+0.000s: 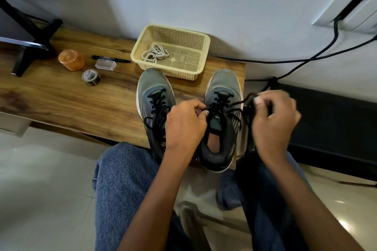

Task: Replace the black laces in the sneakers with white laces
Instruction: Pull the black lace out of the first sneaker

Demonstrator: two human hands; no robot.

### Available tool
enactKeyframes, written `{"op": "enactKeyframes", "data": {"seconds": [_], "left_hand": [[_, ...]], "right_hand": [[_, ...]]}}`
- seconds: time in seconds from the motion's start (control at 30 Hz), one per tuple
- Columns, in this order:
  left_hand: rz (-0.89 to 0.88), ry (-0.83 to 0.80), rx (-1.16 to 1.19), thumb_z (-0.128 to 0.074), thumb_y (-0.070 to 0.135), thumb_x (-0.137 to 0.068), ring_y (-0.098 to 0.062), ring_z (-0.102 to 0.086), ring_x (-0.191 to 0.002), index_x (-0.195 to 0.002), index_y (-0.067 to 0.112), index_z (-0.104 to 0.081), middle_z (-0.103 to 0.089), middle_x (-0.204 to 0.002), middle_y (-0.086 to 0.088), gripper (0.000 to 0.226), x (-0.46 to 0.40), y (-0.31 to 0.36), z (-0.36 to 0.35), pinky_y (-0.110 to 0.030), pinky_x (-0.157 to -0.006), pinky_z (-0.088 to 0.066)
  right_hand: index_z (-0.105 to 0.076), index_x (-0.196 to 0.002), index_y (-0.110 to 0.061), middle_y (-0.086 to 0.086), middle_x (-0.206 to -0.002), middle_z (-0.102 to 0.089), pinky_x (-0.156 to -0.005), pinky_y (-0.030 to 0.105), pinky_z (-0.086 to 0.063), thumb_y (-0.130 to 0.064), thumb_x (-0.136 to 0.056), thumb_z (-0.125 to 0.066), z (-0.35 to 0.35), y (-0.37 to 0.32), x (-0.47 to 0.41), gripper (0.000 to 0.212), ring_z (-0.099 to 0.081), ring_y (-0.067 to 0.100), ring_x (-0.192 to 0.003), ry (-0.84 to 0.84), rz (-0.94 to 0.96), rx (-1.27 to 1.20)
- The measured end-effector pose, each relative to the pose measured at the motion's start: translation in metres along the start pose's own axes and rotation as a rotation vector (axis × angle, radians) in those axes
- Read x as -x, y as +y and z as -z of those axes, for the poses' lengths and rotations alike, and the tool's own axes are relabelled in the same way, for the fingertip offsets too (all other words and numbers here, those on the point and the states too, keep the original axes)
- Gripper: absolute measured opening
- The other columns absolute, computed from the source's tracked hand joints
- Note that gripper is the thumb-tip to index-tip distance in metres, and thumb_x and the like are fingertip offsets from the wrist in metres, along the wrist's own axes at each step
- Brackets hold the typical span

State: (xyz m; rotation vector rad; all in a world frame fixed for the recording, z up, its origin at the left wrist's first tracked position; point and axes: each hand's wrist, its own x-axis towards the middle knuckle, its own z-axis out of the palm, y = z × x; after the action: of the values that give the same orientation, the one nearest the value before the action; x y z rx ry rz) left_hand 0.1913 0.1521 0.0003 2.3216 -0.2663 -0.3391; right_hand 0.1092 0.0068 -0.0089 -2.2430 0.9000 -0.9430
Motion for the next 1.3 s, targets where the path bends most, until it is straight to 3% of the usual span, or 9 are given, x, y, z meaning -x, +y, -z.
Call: {"op": "enactKeyframes", "data": {"seconds": [0.1,0.17,0.3,0.43,0.53,0.67,0.93,1.1,1.3], "left_hand": [[0.033,0.023,0.001,-0.069,0.029,-0.085,-0.012,-0.066,-0.081,-0.092,0.027,-0.073,-0.07,-0.08,0.009,0.007,-0.003,-0.005,0.003,-0.029,-0.076,-0.054],[0.02,0.011,-0.002,-0.07,0.03,-0.084,-0.009,-0.065,-0.079,-0.09,0.028,-0.074,-0.068,-0.075,0.012,0.007,-0.002,-0.004,0.003,-0.026,-0.074,-0.053],[-0.031,0.018,-0.042,-0.069,0.032,-0.084,-0.005,-0.063,-0.078,-0.09,0.029,-0.071,-0.063,-0.073,0.015,0.007,0.003,0.003,0.0,-0.021,-0.07,-0.046],[-0.155,0.037,-0.11,-0.066,0.029,-0.086,-0.008,-0.059,-0.088,-0.105,0.031,-0.067,-0.059,-0.098,0.013,0.02,0.006,0.004,-0.006,-0.025,-0.071,-0.046],[-0.314,0.023,-0.172,-0.066,0.024,-0.086,-0.011,-0.053,-0.1,-0.113,0.029,-0.064,-0.055,-0.11,0.01,0.028,0.003,0.003,-0.011,-0.028,-0.075,-0.05],[-0.392,0.031,-0.258,-0.07,0.023,-0.084,-0.014,-0.052,-0.106,-0.111,0.027,-0.066,-0.06,-0.111,0.008,0.027,-0.001,0.004,-0.017,-0.027,-0.079,-0.044],[-0.284,0.011,-0.178,-0.064,0.028,-0.089,-0.013,-0.061,-0.094,-0.098,0.028,-0.068,-0.064,-0.106,0.012,0.01,-0.004,0.009,-0.017,-0.033,-0.075,-0.05],[-0.201,0.052,-0.03,-0.069,0.026,-0.085,-0.011,-0.065,-0.085,-0.087,0.027,-0.07,-0.07,-0.09,0.011,0.003,-0.004,0.009,-0.022,-0.034,-0.077,-0.053],[0.088,0.141,0.247,-0.07,0.025,-0.084,-0.003,-0.063,-0.073,-0.074,0.027,-0.066,-0.065,-0.071,0.013,0.011,-0.013,0.006,-0.022,-0.035,-0.08,-0.054]], "right_hand": [[-0.053,-0.079,-0.023,0.0,-0.084,-0.055,-0.079,0.033,-0.043,-0.011,-0.085,-0.055,0.024,0.02,-0.033,0.013,-0.048,0.007,-0.073,0.222,-0.199,-0.145],[-0.057,-0.086,-0.016,0.004,-0.084,-0.056,-0.069,0.015,-0.042,-0.017,-0.087,-0.057,0.037,0.031,-0.047,0.002,-0.047,-0.001,-0.066,0.225,-0.259,-0.174],[-0.064,-0.091,-0.014,0.005,-0.085,-0.063,-0.068,0.009,-0.04,-0.019,-0.088,-0.061,0.034,0.036,-0.043,0.006,-0.053,-0.002,-0.069,0.017,-0.251,-0.177],[-0.064,-0.103,-0.02,-0.005,-0.094,-0.065,-0.079,0.014,-0.047,-0.015,-0.092,-0.058,0.021,0.017,-0.025,0.013,-0.057,-0.002,-0.083,-0.236,-0.198,-0.207],[-0.06,-0.121,-0.02,-0.011,-0.107,-0.06,-0.082,0.001,-0.041,-0.012,-0.093,-0.056,0.011,0.003,-0.014,0.03,-0.054,-0.009,-0.093,-0.398,-0.144,-0.182],[-0.056,-0.128,-0.02,-0.007,-0.117,-0.056,-0.094,0.027,-0.048,-0.018,-0.091,-0.059,0.001,0.0,-0.001,0.037,-0.055,0.004,-0.107,-0.448,-0.08,-0.161],[-0.063,-0.105,-0.016,-0.004,-0.1,-0.055,-0.076,0.022,-0.041,-0.027,-0.079,-0.073,-0.011,-0.001,0.028,0.03,-0.052,0.008,-0.092,-0.455,0.021,-0.009],[-0.064,-0.089,-0.012,-0.001,-0.084,-0.061,-0.068,0.037,-0.051,-0.018,-0.08,-0.071,-0.012,0.0,0.031,0.013,-0.059,0.014,-0.077,-0.359,-0.019,-0.055],[-0.064,-0.08,-0.012,-0.003,-0.074,-0.063,-0.064,0.036,-0.053,-0.015,-0.079,-0.072,-0.014,0.001,0.034,0.008,-0.06,0.008,-0.068,-0.297,-0.145,-0.137]]}}
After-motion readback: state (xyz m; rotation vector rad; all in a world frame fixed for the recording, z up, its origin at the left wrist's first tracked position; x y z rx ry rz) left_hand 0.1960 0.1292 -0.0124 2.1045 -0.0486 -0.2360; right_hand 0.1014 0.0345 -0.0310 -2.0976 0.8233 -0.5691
